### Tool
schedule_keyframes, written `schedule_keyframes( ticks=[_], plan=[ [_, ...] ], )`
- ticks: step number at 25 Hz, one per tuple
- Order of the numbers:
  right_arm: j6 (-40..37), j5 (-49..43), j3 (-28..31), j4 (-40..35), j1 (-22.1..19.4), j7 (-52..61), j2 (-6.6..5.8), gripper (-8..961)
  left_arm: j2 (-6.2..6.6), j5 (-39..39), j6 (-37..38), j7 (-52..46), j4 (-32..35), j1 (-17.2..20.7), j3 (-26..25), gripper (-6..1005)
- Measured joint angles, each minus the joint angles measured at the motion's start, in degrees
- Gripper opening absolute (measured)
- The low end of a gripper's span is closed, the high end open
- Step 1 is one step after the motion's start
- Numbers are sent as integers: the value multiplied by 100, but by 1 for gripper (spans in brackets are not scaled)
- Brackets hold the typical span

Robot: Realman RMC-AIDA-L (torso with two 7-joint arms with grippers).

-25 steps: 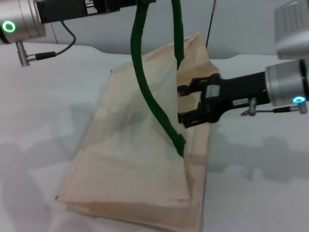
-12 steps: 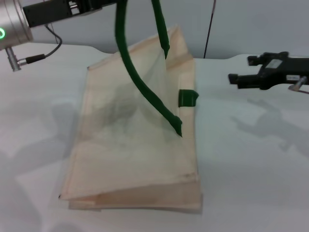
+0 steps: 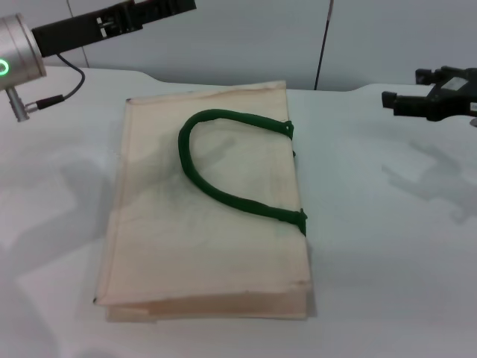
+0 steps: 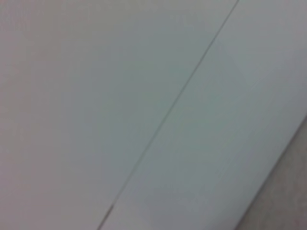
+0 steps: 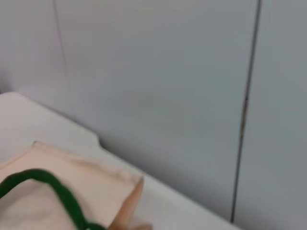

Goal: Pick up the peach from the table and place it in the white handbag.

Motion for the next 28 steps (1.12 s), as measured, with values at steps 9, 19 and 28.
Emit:
schedule_keyframes(
  ticks=[9,19,28],
  plan=[
    [-319,2279,30,647,-484,-1902,37,871,-344,-650,-540,1096,-23,360,-3,636],
    [-339,5586,42,2760,-498,-5487,44,866,-445,-1814,-1295,3385,837,1016,-47,648],
    [-155,6912,43,3539,-435,-6726,52,863,-463,-3063,-2204,5981,2153,1501,-55,648]
  ],
)
